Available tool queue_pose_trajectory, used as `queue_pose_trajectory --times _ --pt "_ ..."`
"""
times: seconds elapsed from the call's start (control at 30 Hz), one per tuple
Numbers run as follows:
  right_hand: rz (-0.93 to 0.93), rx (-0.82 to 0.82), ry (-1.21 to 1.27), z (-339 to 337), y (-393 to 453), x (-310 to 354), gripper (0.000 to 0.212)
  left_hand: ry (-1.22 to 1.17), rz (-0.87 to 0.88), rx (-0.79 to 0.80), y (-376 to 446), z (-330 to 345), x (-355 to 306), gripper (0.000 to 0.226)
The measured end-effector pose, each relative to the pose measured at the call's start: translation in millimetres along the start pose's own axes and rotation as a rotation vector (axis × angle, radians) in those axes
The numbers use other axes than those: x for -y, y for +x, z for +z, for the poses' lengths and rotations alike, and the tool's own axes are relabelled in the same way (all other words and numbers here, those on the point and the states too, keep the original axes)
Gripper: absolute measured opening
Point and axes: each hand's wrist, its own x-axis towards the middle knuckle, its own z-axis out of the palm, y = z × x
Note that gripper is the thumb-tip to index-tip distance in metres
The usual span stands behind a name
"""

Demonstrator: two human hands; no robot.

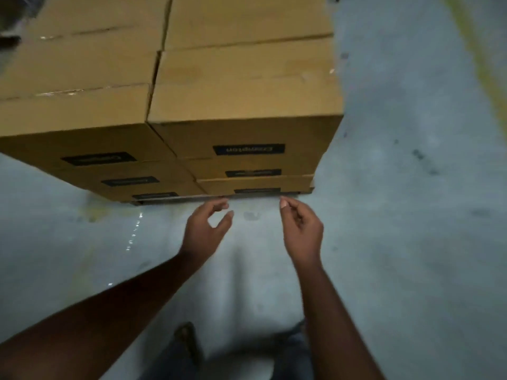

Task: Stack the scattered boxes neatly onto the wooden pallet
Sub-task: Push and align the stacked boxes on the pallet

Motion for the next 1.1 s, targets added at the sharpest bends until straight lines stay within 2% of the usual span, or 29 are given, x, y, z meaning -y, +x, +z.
queue_pose_trajectory --times 0.13,0.33,0.47,0.67,0.97,1.1 --pt "0.040 0.009 0.024 -84 24 73 0.013 -0.062 0.002 -0.043 -9 15 -93 0.026" --pt "-0.066 0.229 -0.086 -144 107 139 0.013 -0.175 -0.016 -0.112 29 81 -197 0.036" --pt "-0.117 0.378 -0.180 -161 185 142 0.019 -0.186 0.004 -0.154 74 131 -230 0.034" --pt "-0.074 0.426 -0.298 -207 297 140 0.028 -0.129 0.013 -0.124 144 195 -278 0.027" --pt "-0.074 0.564 -0.341 -242 453 167 0.024 -0.122 -0.121 -0.214 253 258 -356 0.027" --pt "-0.116 0.692 -0.390 -245 533 170 0.037 -0.067 -0.210 -0.312 288 290 -364 0.028"
